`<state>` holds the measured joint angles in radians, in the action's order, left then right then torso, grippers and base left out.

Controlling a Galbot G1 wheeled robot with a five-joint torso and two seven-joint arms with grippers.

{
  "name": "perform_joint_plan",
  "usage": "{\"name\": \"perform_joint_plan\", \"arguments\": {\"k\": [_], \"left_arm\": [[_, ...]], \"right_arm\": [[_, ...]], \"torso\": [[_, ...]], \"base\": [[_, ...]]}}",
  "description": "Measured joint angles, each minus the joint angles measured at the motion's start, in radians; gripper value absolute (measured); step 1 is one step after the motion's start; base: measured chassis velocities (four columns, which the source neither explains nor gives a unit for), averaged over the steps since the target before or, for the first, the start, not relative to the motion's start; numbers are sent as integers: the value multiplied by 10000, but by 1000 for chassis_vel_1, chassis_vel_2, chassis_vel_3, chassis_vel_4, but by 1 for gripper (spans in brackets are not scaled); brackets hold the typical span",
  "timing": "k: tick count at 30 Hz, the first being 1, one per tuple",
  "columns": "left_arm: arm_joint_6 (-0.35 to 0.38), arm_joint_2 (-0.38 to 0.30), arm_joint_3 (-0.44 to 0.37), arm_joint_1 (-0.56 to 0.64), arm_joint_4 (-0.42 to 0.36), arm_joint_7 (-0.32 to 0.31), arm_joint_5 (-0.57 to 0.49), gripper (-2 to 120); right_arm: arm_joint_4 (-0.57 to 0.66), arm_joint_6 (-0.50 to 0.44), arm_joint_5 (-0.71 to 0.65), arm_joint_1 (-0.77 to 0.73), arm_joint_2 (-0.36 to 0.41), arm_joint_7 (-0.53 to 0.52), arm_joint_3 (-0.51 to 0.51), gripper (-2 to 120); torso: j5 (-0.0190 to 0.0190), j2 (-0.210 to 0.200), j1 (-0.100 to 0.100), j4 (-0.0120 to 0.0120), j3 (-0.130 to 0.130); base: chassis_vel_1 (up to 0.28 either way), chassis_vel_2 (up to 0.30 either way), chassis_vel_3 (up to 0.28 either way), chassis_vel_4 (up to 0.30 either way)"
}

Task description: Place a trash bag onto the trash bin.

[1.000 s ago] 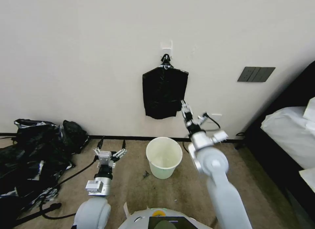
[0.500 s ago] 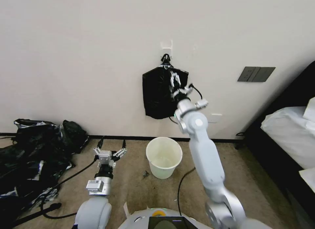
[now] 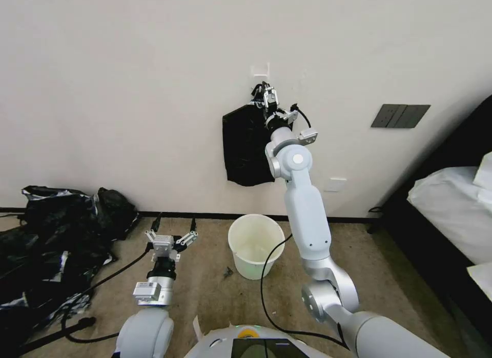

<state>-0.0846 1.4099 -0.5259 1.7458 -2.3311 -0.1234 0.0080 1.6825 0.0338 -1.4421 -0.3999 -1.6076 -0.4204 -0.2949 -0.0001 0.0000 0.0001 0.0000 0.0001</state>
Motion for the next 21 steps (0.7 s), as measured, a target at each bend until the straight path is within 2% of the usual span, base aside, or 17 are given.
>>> {"name": "perform_joint_plan", "arguments": {"k": [12,15,18,19,21], "left_arm": [[-12,38,27,10,-90,-11,-26,100],[-15,53,42,28,-121,-12,-23,100],[-19,64,38,46,-148,-12,-19,100],[-19,64,38,46,-148,-12,-19,100],[-20,89,43,50,-156,-11,-11,100]], "right_arm": [[-262,4,98,0,-3,-42,25,82],[-403,-2,158,39,-48,-41,29,76],[-553,-10,284,118,-40,-26,39,63],[-553,-10,284,118,-40,-26,39,63],[-612,-26,323,178,-34,-20,64,52]], "torso": [[1,0,0,0,0],[1,0,0,2,0],[1,0,0,-1,-1],[1,0,0,-1,-1],[1,0,0,0,-1]], "base": [[0,0,0,0],[0,0,0,0],[0,0,0,0],[0,0,0,0],[0,0,0,0]]}}
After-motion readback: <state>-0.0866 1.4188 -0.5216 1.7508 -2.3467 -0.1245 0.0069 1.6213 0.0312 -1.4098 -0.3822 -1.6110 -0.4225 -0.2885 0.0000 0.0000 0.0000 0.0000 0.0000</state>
